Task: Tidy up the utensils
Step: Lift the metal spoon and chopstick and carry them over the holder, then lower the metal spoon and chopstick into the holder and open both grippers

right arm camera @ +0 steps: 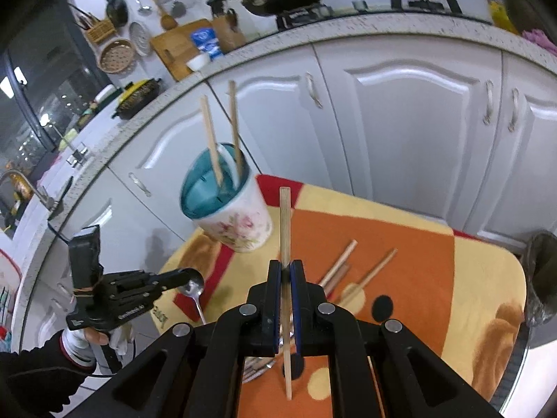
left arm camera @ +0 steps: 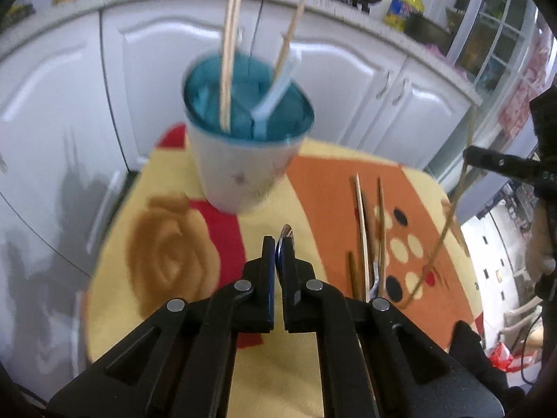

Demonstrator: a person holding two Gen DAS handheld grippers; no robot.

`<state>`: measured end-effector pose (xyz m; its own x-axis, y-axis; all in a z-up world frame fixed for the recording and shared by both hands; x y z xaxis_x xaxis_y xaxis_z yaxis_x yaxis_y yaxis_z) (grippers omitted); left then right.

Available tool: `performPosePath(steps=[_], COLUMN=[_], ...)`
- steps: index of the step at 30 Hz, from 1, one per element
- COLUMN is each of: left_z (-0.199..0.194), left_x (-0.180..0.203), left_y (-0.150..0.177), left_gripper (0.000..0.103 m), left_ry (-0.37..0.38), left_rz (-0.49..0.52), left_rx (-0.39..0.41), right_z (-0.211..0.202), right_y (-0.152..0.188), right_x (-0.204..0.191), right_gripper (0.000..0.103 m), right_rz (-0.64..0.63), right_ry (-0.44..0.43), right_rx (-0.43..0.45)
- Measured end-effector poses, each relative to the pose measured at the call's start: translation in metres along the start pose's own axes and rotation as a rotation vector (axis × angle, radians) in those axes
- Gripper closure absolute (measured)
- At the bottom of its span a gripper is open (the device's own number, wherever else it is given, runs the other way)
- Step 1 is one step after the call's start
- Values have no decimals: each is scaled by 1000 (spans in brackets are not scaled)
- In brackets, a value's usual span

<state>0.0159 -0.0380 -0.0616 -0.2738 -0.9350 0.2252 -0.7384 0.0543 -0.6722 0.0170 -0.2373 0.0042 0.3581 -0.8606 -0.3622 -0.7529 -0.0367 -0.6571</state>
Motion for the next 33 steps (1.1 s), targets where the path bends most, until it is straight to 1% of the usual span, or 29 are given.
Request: performPosePath(steps=[7, 12, 15, 18, 22, 25, 27, 29, 31, 33], left_z=[-45, -83, -98, -107, -102, -88, -76, -63, -50, -40], left_x=[-3, -18, -29, -38, -45, -48, -49, -50, -51, -53], left_y=[-31, -69, -98, -128, -158, -174, -180, -183, -185, -184], left_gripper=[102, 102, 102, 102, 102, 102, 102, 102, 102, 102], left_ry=[-8, -45, -100, -186, -267, -323, -349, -375, -396, -413], left_rz=[9, 4, 8, 32, 69, 98, 111, 132, 149, 159], left_rx=[91, 189, 250, 318, 365, 372, 367, 362, 352, 342], right_z=[-5, -12, -14, -14, -11, -4, 9, 19, 34, 46], right_y=[-23, -52, -75, -98, -131, -153, -166, -171, -174, -175], right_x=[-29, -50, -65, -75, -85, -88, -88, -87, -86, -84], right_gripper=[98, 98, 98, 98, 98, 98, 98, 98, 98, 98], right_rz=[-42, -76, -106, -119, -122, -130, -128, -124, -133, -130], right_ry=[-54, -93, -100, -105, -98, -78, -62, -57, -23, -8], right_rx=[37, 83, 115, 148, 196, 221, 227, 227, 230, 233])
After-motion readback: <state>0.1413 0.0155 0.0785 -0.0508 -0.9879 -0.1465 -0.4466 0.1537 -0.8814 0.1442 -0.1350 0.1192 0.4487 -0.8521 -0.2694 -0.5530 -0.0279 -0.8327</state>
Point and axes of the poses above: each gripper's, at about its wrist camera, not at the fingertips, and z roughly the way its jaws point, x to its right, y to its underside, the point moved 9 cm from there along z, roughly the way its jaws point, and after that the axes turned 3 degrees about x, right-handed, at the moved point
